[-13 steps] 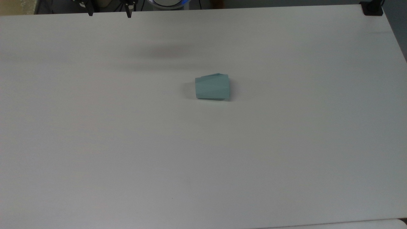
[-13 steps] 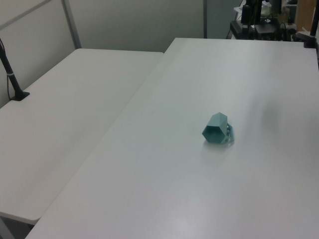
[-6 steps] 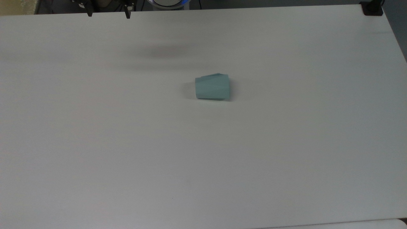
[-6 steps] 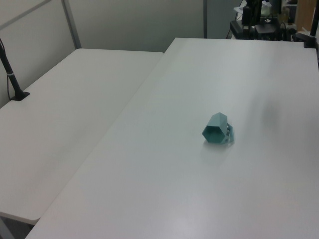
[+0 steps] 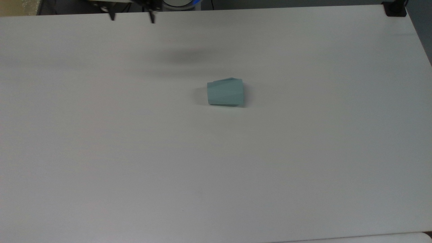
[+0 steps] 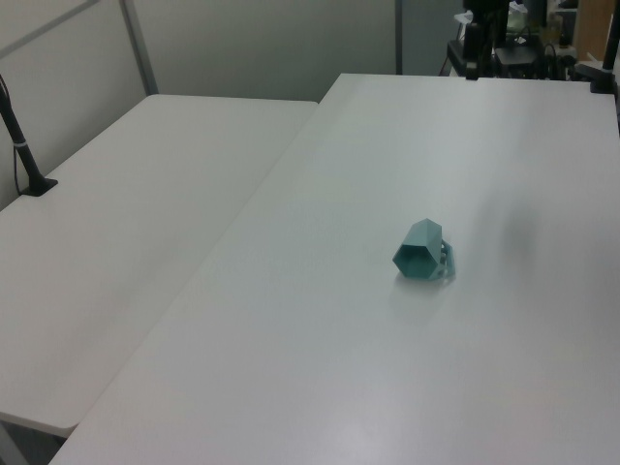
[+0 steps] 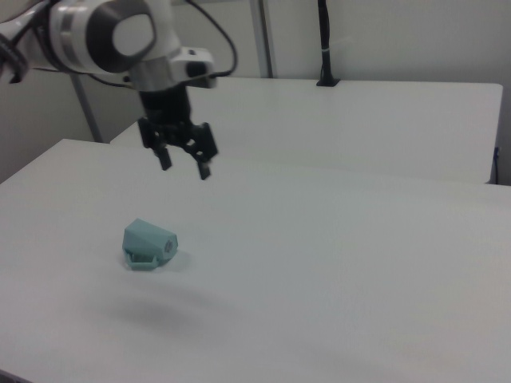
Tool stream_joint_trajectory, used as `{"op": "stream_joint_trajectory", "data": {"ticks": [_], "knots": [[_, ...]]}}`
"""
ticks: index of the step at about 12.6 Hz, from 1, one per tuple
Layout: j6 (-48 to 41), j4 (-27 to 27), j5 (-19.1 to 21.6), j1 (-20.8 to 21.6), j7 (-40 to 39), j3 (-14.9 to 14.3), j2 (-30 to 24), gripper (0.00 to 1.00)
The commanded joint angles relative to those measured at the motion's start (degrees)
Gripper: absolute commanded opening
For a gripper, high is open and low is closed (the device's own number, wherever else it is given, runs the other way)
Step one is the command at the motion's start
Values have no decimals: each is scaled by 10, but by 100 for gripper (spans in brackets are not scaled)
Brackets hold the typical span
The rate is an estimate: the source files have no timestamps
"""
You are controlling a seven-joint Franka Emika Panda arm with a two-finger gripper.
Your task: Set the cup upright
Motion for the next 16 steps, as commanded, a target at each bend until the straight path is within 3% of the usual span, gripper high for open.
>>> {"op": "stream_joint_trajectory", "data": {"ticks": [1, 5, 8, 12, 16], "knots": [[-13, 41, -40, 70, 102, 9, 22, 100], [-13, 88, -85, 143, 210, 11, 69, 100], [-14, 109, -132, 222, 293, 11, 119, 100], [-18, 135, -225, 326, 405, 12, 206, 100], [-37, 134, -300, 354, 451, 35, 252, 100]]}}
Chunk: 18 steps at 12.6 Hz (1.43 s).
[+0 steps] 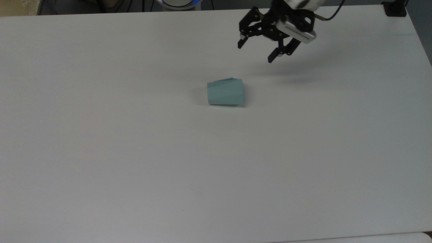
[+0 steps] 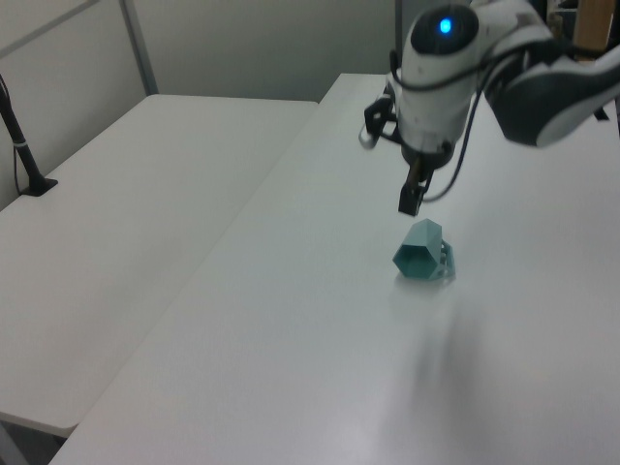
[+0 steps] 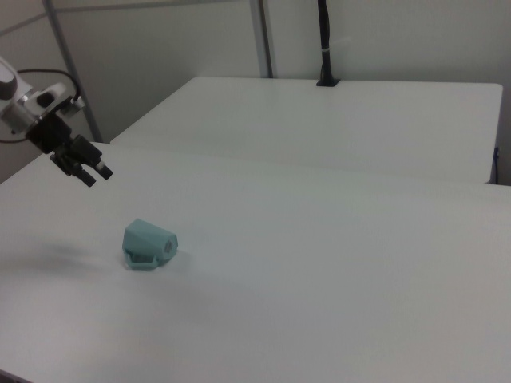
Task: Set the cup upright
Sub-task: 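Move the gripper down toward the base of the tipped teal cup, then close the gripper around the base of the teal cup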
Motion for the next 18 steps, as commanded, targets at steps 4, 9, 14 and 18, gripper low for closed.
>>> {"op": "stream_joint_trajectory", "data": {"ticks": [4, 9, 14, 18], "knots": [[-66, 19, -149, 12, 65, 55, 79, 100], [-76, 19, -189, 11, 73, 74, 124, 100], [-72, 15, -222, -3, 73, 78, 181, 100], [-66, 3, -250, -23, 69, 79, 195, 100]]}}
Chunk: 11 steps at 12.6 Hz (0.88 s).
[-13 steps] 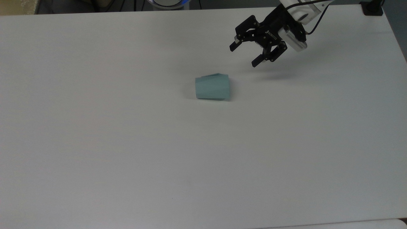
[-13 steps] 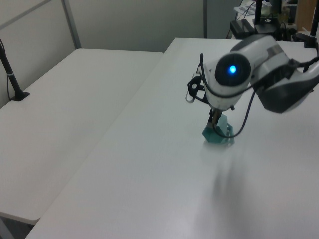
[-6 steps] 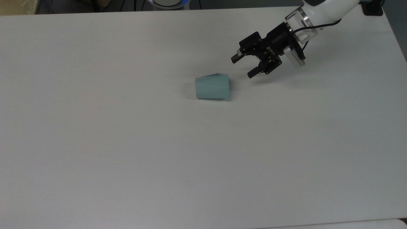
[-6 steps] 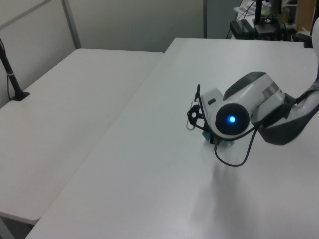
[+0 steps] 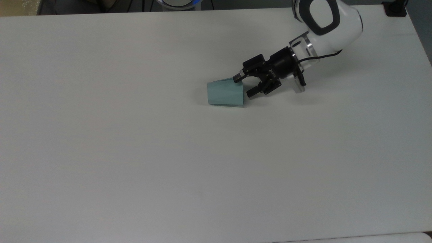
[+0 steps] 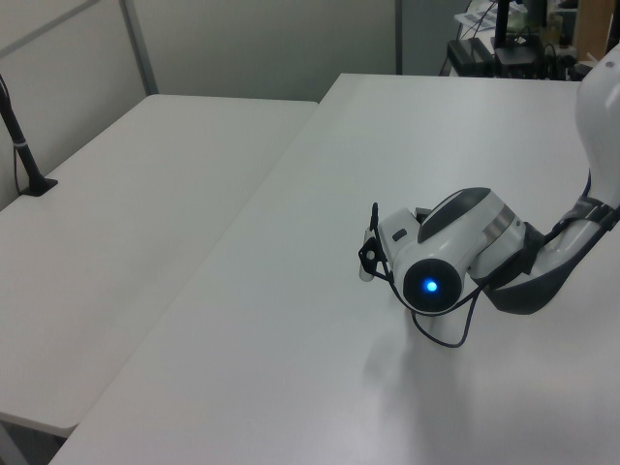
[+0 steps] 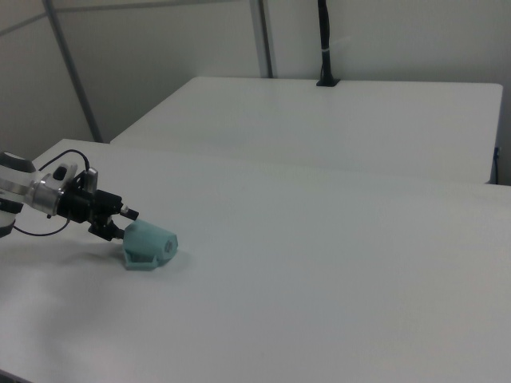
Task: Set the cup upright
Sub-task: 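Close the gripper around the base of the teal cup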
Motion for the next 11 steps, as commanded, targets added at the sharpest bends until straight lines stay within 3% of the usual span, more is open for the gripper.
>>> {"op": "stream_joint_trajectory", "data": {"ticks": [1, 4, 7, 9, 10, 11], "knots": [[-13, -2, -16, -9, 5, 7, -3, 100], [-13, -13, -22, -16, 6, 8, -1, 94], [-14, -21, -23, -19, 7, 7, -1, 76], [-14, -28, -29, -22, 8, 7, -1, 70], [-14, -29, -30, -22, 8, 7, -1, 59], [-14, -29, -30, -24, 7, 7, -1, 40]]}}
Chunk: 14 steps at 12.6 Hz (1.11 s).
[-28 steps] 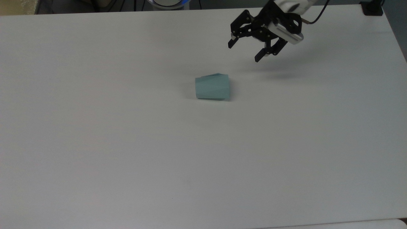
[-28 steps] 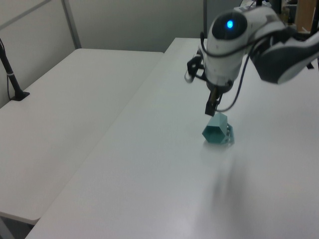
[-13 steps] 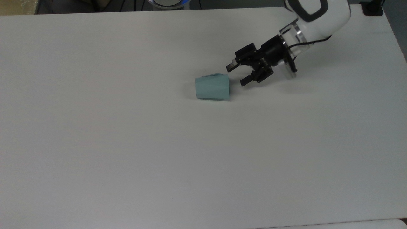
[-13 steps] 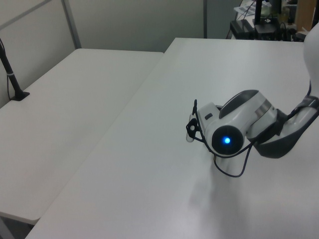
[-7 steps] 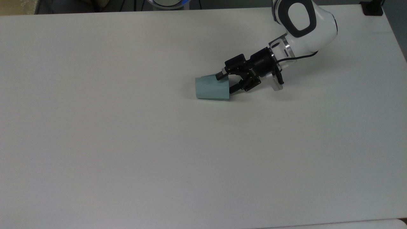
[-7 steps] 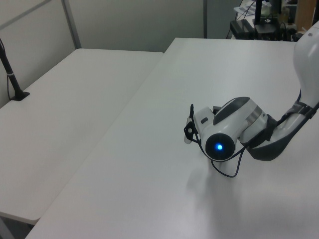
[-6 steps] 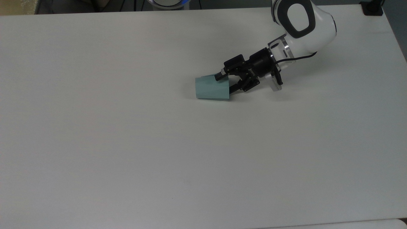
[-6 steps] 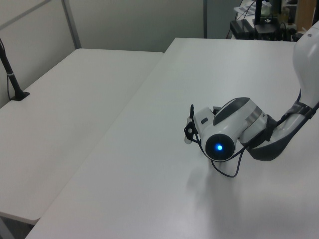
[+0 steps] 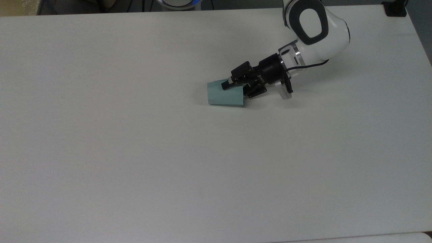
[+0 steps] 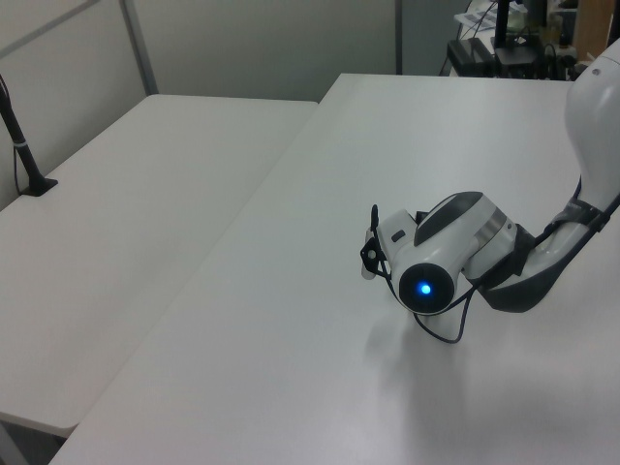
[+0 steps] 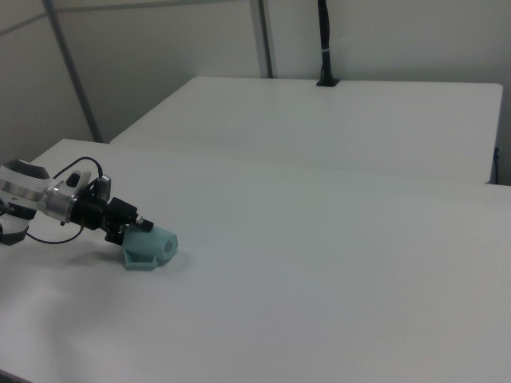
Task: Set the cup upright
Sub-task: 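Close the gripper around the base of the teal cup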
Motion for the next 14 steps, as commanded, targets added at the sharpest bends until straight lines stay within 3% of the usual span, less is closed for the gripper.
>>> {"op": "stream_joint_trajectory", "data": {"ticks": [1, 2, 10, 12, 14], "knots": [[-14, -13, -20, -5, 7, 7, -7, 15], [-14, -15, -22, -5, 7, 7, -7, 0], [-13, -34, -27, -7, 13, 8, -13, 0], [-12, -33, -11, -29, 6, 8, -64, 0], [22, -36, 32, -54, -19, 8, -111, 0]]}}
